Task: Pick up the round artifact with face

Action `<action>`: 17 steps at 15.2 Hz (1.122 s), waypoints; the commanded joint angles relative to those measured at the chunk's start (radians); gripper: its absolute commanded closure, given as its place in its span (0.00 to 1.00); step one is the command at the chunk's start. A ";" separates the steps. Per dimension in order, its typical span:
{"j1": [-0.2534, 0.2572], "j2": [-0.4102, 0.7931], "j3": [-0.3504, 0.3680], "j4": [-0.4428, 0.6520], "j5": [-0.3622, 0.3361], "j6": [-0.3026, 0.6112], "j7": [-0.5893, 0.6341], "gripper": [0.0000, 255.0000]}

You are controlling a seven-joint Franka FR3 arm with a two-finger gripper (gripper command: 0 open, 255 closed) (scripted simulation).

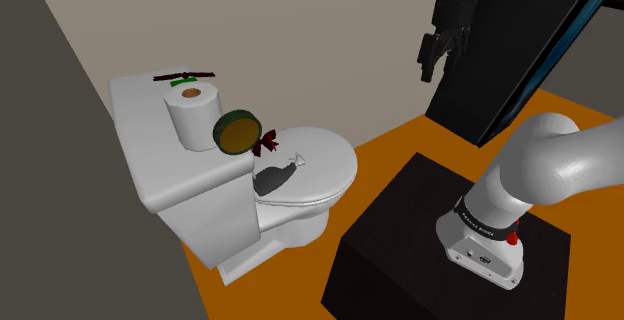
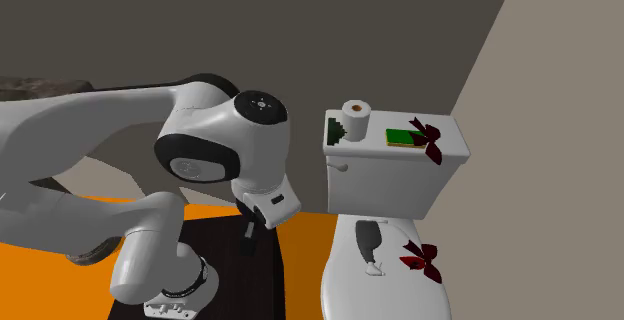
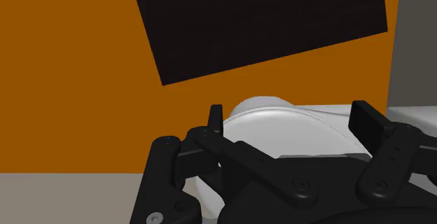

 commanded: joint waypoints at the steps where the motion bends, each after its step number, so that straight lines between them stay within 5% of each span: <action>1: 0.000 0.000 0.000 0.000 0.000 0.000 0.000 0.00; 17: 0.192 0.520 0.156 0.348 0.007 0.196 -0.151 0.00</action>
